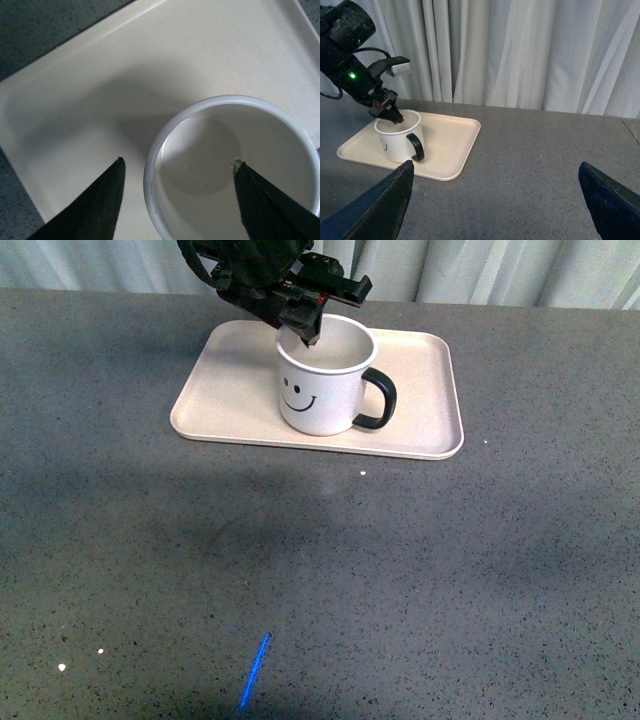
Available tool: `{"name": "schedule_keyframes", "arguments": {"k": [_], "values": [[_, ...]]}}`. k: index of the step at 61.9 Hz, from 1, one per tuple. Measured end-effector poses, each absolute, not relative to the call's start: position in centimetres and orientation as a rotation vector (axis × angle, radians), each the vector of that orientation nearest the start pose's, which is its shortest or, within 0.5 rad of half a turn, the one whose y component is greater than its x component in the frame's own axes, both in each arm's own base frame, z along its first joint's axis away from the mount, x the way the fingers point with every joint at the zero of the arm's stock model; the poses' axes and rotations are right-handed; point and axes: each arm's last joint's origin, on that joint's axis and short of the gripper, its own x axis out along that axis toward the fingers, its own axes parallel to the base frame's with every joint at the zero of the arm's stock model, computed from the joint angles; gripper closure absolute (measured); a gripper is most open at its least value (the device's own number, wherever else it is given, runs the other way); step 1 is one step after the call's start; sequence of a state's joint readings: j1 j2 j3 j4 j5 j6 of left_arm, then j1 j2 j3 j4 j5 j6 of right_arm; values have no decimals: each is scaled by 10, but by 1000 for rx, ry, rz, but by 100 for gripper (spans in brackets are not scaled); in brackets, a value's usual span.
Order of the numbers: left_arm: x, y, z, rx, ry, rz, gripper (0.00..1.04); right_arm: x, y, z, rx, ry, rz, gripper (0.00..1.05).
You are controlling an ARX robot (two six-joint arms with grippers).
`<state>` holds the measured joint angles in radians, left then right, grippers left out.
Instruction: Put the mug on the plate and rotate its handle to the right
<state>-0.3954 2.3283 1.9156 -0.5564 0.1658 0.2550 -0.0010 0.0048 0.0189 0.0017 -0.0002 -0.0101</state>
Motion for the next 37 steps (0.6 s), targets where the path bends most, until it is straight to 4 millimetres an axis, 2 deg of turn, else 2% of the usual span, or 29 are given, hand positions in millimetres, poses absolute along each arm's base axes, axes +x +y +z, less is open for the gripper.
{"name": "schedule_keyframes", "arguments": {"k": [4, 12, 19, 20, 24, 29, 37], "values": [[457, -194, 184, 338, 868, -646, 29, 97, 0, 170, -10, -16, -1, 9], [434, -178, 219, 307, 731, -657, 8, 97, 0, 170, -10, -16, -1, 9], [405, -158, 245, 230, 605, -658, 10, 97, 0, 170, -10, -16, -1, 9], [403, -157, 246, 229, 583, -649, 10, 97, 0, 170, -10, -16, -1, 9], [387, -142, 248, 198, 381, -366, 21, 97, 0, 170, -10, -16, 0, 9], [353, -108, 242, 102, 141, -105, 35, 97, 0, 170, -10, -16, -1, 9], [289, -47, 222, 16, -46, -18, 56, 97, 0, 170, -10, -15, -1, 9]]}}
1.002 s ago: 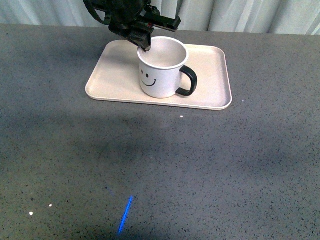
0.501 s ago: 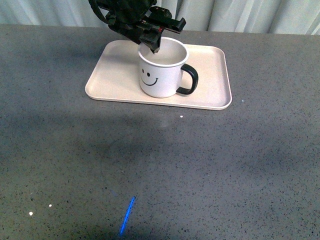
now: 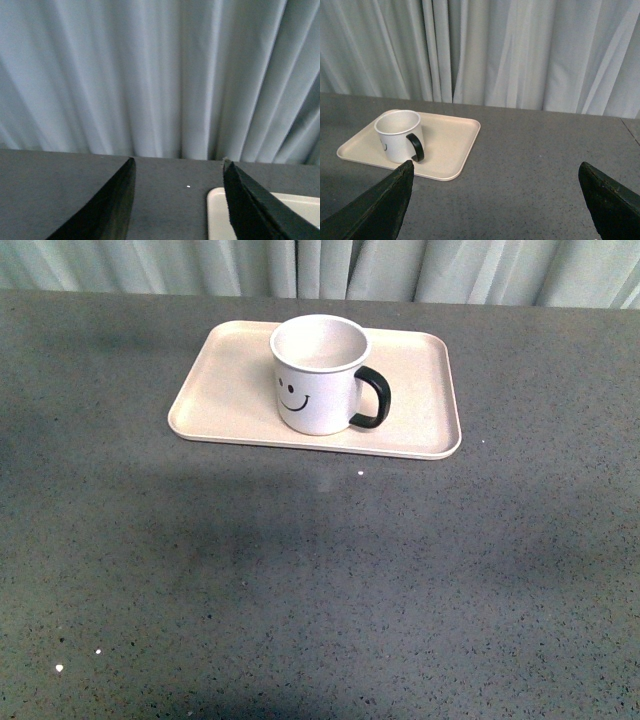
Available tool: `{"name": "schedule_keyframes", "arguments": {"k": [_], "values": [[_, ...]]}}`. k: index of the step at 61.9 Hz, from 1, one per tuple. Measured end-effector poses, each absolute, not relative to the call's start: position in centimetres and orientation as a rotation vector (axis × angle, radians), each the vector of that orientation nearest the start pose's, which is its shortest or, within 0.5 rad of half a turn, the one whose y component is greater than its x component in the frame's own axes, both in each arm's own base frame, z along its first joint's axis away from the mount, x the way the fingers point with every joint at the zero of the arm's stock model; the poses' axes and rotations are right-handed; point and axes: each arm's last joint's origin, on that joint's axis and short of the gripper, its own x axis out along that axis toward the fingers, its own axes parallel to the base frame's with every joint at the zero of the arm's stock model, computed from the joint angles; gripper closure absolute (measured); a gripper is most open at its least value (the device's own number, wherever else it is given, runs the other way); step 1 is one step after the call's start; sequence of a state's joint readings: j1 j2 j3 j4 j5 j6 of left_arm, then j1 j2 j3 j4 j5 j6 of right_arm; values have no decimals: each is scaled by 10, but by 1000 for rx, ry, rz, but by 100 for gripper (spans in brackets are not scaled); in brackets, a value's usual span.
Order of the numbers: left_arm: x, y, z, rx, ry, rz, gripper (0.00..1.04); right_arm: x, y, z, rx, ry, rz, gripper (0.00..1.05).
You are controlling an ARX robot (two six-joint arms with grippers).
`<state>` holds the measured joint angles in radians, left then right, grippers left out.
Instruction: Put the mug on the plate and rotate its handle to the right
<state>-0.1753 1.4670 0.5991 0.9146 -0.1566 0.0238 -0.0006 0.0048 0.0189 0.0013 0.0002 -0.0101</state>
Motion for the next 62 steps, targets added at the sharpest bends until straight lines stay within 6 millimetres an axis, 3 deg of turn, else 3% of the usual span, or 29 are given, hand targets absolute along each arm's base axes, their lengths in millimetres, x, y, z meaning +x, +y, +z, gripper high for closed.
{"name": "schedule_keyframes", "arguments": {"k": [5, 8, 16, 36, 62], "values": [[248, -12, 198, 9, -66, -20, 72, 97, 0, 170, -10, -16, 0, 9], [230, -2, 182, 8, -18, 13, 81, 97, 0, 170, -10, -16, 0, 9], [207, 0, 163, 1, 15, 0, 104, 97, 0, 170, -10, -16, 0, 9], [168, 0, 162, 2, 16, 0, 103, 97, 0, 170, -10, -16, 0, 9], [141, 0, 165, 2, 9, 0, 103, 97, 0, 170, -10, -15, -1, 9]]}}
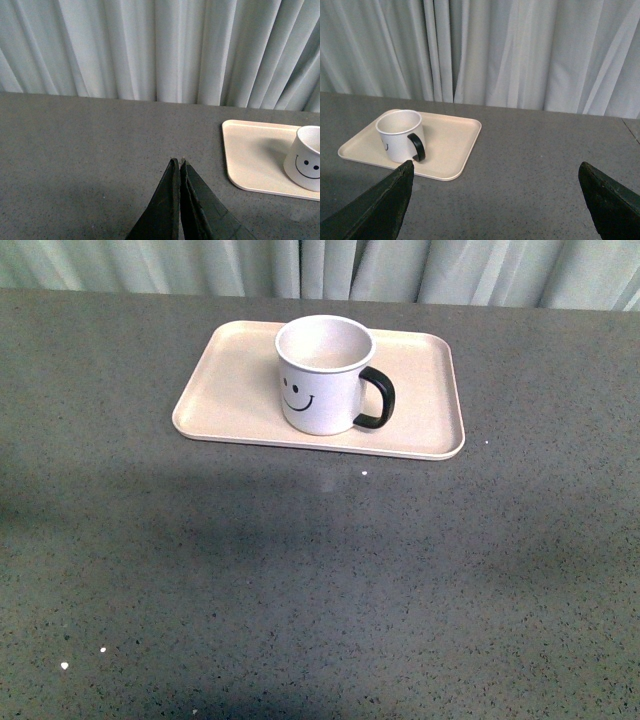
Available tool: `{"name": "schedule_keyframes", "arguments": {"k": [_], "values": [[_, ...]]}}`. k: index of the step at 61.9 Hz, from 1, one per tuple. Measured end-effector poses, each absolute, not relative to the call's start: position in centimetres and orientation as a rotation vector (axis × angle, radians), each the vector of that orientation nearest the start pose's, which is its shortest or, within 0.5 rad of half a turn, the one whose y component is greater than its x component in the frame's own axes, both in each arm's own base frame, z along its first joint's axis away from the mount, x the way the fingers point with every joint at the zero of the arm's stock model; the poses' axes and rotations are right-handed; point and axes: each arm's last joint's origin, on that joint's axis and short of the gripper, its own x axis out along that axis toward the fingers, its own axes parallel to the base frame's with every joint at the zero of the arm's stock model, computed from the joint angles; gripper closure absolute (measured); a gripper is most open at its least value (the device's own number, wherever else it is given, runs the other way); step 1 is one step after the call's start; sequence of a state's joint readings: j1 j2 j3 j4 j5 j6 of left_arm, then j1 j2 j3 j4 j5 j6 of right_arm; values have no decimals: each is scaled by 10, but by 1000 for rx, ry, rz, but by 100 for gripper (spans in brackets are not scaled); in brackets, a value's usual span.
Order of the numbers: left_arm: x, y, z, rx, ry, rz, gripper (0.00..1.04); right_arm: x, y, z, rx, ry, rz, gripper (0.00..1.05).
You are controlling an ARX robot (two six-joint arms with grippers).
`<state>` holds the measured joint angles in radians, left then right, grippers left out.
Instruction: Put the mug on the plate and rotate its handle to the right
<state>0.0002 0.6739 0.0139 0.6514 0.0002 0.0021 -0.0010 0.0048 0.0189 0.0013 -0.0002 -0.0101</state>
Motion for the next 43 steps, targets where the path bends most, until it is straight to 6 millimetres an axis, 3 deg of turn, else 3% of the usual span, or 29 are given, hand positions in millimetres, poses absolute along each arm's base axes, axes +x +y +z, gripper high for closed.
{"name": "schedule_keyframes", "arguments": {"k": [43], "values": [[114, 0, 171, 2, -14, 0, 103, 97, 0, 170, -10, -15, -1, 9]]}}
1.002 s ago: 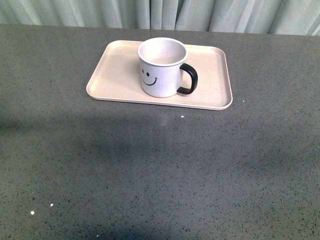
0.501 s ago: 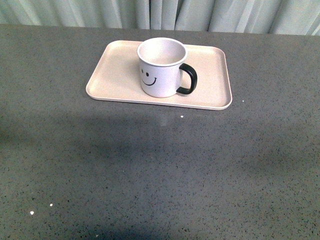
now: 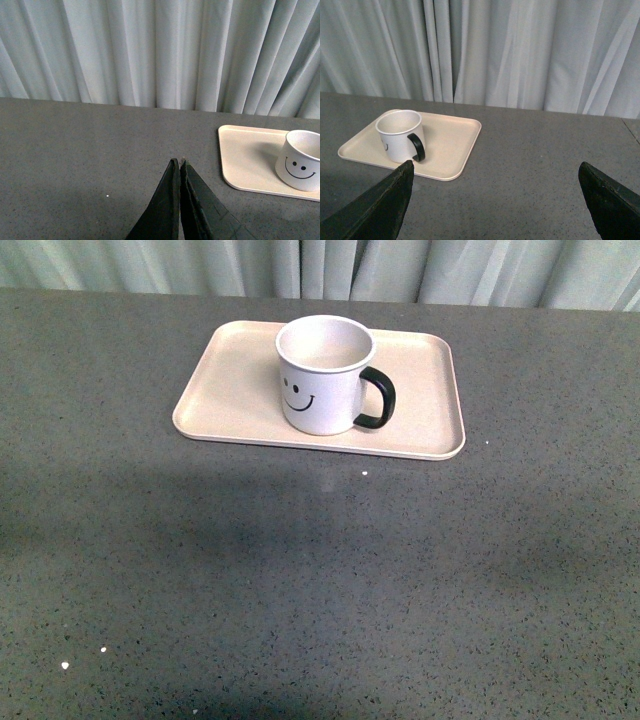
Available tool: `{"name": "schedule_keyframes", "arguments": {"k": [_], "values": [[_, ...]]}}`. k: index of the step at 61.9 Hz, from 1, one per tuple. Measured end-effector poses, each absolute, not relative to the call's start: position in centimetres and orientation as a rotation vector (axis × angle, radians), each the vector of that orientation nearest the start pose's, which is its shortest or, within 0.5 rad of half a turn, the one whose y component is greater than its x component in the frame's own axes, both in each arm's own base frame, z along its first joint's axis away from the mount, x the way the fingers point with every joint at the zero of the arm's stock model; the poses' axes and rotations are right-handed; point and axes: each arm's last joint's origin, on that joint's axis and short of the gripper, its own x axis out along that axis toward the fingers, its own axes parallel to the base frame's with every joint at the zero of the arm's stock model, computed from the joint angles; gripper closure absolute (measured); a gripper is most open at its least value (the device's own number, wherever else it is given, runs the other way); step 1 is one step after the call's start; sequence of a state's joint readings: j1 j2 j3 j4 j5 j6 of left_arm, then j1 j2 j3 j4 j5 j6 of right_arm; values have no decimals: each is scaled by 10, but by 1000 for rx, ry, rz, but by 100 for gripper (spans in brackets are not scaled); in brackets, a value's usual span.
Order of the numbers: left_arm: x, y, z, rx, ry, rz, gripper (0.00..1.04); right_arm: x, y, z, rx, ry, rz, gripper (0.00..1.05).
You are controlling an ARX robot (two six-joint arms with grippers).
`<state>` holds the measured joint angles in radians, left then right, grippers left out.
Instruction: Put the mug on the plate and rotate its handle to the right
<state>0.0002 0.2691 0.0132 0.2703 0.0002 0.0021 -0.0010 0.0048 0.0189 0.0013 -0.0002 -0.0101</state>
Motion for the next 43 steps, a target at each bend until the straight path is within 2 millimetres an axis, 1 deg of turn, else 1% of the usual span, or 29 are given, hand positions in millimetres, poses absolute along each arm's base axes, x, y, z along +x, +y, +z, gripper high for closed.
{"name": "schedule_keyframes", "arguments": {"k": [20, 25, 28, 43], "values": [[108, 0, 170, 2, -13, 0, 103, 97, 0, 170, -10, -16, -1, 9], [101, 0, 166, 2, 20, 0, 103, 97, 0, 170, -10, -15, -1, 9], [99, 0, 167, 2, 5, 0, 103, 97, 0, 170, -10, -16, -1, 9], [98, 0, 167, 2, 3, 0, 103, 97, 0, 170, -10, -15, -1, 9]]}}
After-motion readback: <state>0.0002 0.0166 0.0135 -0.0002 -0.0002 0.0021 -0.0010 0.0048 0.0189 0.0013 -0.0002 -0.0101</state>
